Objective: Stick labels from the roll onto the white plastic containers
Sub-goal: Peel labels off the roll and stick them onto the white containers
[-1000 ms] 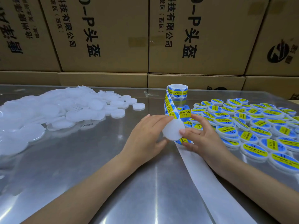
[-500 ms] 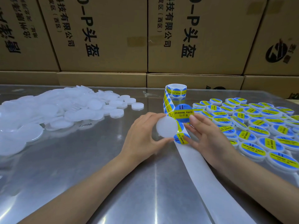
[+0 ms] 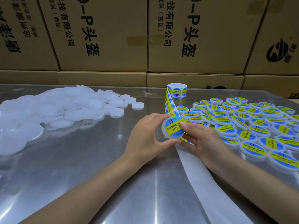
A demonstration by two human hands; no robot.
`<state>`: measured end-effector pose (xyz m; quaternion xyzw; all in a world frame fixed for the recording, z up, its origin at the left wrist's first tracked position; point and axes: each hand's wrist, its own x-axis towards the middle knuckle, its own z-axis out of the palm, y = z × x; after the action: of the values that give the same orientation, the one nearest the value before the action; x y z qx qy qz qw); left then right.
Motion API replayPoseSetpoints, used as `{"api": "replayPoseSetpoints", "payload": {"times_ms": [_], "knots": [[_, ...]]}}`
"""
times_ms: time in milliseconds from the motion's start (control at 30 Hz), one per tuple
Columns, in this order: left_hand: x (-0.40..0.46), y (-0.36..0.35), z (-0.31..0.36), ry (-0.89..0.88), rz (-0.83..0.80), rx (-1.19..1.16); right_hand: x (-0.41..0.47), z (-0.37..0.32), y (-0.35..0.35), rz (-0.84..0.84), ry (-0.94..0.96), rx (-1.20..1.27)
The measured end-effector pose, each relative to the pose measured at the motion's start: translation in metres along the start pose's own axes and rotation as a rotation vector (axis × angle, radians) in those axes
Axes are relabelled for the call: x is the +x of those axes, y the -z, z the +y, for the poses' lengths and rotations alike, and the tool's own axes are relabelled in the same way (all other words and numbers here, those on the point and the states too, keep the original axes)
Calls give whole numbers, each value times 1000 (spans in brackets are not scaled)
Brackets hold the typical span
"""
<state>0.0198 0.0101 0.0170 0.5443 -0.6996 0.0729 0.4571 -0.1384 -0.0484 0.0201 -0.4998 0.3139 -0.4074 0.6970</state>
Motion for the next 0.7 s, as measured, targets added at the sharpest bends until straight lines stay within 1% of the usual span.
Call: {"api": "replayPoseSetpoints", "payload": {"times_ms": [700], "knots": [[-1, -1, 4, -10, 31, 14, -5, 2, -6, 66, 55, -10]]}}
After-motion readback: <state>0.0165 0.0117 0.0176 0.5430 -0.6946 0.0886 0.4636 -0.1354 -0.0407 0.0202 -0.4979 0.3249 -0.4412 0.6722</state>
